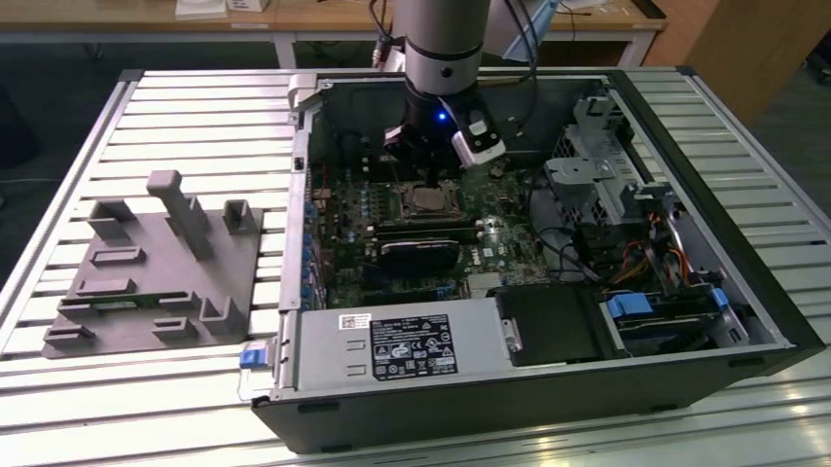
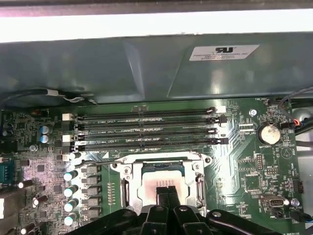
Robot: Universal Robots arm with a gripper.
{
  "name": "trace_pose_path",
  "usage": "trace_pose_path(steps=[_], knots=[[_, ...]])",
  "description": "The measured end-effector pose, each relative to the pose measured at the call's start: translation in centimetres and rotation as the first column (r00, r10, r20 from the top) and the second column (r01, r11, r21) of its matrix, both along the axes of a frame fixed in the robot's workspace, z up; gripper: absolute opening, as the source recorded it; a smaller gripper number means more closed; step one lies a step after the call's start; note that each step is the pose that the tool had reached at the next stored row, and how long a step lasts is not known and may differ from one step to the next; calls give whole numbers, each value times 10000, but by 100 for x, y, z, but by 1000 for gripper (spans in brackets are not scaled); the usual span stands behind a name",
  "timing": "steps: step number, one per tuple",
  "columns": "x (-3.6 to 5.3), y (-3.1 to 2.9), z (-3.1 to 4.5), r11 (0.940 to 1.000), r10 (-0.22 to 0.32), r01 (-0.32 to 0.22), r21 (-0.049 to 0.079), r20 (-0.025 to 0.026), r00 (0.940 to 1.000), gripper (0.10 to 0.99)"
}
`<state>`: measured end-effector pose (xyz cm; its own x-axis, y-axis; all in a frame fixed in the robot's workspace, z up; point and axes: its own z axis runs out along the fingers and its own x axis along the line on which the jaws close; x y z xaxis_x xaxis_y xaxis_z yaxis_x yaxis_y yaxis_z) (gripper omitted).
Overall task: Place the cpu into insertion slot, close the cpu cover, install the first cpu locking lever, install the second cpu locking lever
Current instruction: 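Close the cpu cover, then install the first cpu locking lever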
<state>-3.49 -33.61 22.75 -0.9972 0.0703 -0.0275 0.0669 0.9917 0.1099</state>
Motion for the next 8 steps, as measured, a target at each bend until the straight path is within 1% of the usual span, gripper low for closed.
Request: trace_pose_path(steps=[8], knots=[[-9,0,10,10000,0,0,-5,-3,10000,106]])
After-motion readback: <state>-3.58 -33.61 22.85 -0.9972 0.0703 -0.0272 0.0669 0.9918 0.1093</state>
